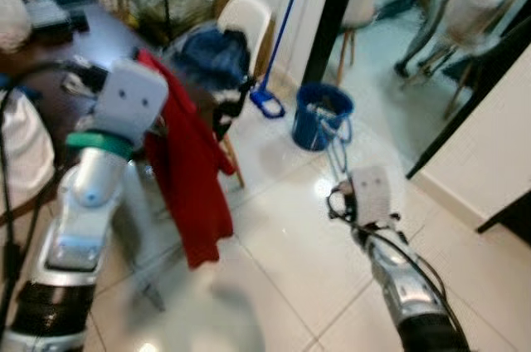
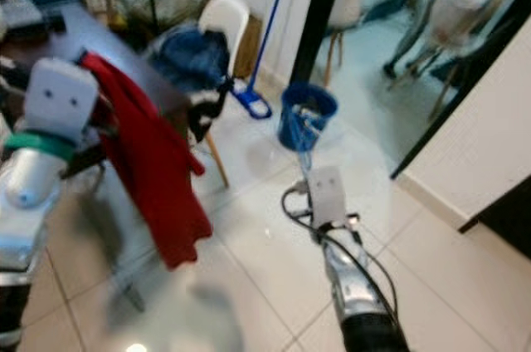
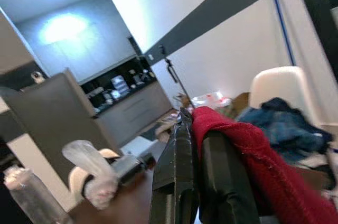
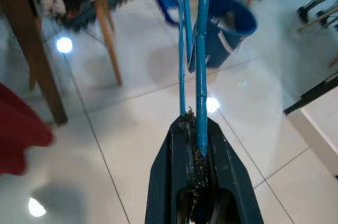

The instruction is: Hang hanger

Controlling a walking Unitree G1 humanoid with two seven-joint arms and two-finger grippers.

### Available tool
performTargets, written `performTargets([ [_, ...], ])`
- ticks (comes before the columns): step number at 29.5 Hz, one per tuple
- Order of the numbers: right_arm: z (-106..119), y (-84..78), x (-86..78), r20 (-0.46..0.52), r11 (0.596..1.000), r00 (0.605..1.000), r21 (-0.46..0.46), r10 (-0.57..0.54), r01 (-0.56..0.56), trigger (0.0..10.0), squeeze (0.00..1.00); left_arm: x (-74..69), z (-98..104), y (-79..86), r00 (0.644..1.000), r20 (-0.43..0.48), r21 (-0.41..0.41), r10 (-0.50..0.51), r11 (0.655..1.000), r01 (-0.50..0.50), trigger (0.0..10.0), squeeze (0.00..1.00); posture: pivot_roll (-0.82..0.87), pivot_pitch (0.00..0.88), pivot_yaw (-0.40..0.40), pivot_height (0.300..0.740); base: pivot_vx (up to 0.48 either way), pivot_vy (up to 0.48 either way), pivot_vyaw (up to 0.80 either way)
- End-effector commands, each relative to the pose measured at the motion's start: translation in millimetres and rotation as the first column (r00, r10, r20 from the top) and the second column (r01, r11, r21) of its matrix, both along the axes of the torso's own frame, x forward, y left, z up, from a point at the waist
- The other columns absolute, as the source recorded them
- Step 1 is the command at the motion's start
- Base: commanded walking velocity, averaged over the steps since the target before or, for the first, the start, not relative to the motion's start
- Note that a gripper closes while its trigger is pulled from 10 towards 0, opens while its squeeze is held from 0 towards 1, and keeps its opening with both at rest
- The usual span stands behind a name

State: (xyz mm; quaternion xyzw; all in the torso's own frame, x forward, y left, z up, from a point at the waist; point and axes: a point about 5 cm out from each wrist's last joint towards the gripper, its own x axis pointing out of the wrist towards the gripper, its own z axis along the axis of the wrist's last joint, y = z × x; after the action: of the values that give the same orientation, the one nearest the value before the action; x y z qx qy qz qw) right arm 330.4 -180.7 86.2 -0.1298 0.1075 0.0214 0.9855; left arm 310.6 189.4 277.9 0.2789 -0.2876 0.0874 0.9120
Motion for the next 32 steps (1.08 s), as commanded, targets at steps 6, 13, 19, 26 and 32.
performTargets([
  [6,-26.3,-17.3,-16.1,-0.074,0.992,0.990,0.024,-0.119,0.121,10.0,0.00,-0.7,27.3,1.0,0.993,0.116,0.052,0.004,0.999,-0.010,10.0,0.00,0.05,0.027,-0.012,0.740,0.460,0.000,0.00],
  [13,-38.5,-29.3,-25.7,-0.141,0.986,0.979,0.057,-0.145,0.154,10.0,0.00,1.7,47.3,2.3,0.979,0.202,0.102,0.019,0.994,-0.040,10.0,0.00,0.04,0.029,-0.015,0.740,0.462,0.000,0.00],
  [19,-33.0,-22.3,-22.6,-0.085,0.994,0.991,0.036,-0.104,0.107,10.0,0.00,4.3,94.5,2.6,0.936,0.352,0.183,0.004,0.980,-0.073,10.0,0.00,0.05,0.030,-0.008,0.740,0.464,0.000,0.00],
  [26,-29.7,-16.0,-18.5,-0.059,0.995,0.994,0.033,-0.087,0.089,10.0,0.00,4.8,160.2,8.4,0.846,0.534,0.324,-0.013,0.927,-0.190,10.0,0.00,0.05,0.040,0.006,0.740,0.465,0.000,0.00],
  [32,-28.7,-14.7,-19.5,-0.049,0.995,0.995,0.042,-0.089,0.091,10.0,0.00,11.2,181.2,17.4,0.821,0.567,0.346,0.071,0.883,-0.316,10.0,0.00,0.05,0.048,0.018,0.740,0.463,0.000,0.00],
])
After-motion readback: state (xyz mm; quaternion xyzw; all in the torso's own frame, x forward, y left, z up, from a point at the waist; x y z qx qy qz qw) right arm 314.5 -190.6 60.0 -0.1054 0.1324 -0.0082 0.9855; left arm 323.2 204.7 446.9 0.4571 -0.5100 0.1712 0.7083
